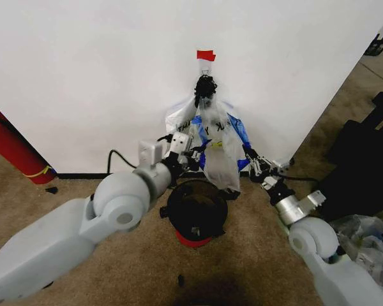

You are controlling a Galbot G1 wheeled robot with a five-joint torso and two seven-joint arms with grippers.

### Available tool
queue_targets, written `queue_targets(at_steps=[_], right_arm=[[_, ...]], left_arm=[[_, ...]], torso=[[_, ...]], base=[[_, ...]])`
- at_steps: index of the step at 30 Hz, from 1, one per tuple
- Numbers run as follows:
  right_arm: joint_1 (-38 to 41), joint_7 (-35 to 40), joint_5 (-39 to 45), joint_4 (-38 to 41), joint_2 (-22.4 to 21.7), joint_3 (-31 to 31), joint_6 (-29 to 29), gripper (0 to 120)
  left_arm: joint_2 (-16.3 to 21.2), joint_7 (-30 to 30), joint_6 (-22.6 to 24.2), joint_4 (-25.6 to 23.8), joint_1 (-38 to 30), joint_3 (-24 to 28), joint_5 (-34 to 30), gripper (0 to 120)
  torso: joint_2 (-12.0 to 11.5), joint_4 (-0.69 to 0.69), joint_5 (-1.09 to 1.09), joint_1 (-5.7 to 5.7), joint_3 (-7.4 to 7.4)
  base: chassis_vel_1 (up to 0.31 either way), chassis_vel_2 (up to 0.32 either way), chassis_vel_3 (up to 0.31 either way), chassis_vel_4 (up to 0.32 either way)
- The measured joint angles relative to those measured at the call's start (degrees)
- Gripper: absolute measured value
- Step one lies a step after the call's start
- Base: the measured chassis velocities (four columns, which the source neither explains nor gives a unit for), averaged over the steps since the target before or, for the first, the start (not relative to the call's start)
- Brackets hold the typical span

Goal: Pick up the garbage bag from the wall and place it over the trash bin.

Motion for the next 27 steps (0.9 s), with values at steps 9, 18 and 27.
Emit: queue_targets(at_steps=[9,18,27], right_arm=[[-5.8,-0.6,-2.8,2.1,1.9,1.4,1.3,0],[-9.1,-1.1,-5.0,3.9,3.8,1.8,2.6,0],[-13.3,-1.9,-6.4,6.5,4.7,3.4,3.4,0]], left_arm=[[3.4,1.4,-0.5,-5.5,12.5,-8.6,1.5,0],[7.1,1.9,-1.1,-9.7,18.6,-12.1,3.1,0],[8.4,1.8,-1.2,-11.4,21.6,-14.2,3.4,0]], torso=[[0.0,-0.01,0.0,0.0,0.0],[0.0,-0.01,0.0,0.0,0.0],[0.0,0.0,0.0,0.01,0.01]], base=[[0.0,0.0,0.0,0.0],[0.0,0.0,0.0,0.0],[0.0,0.0,0.0,0.0]])
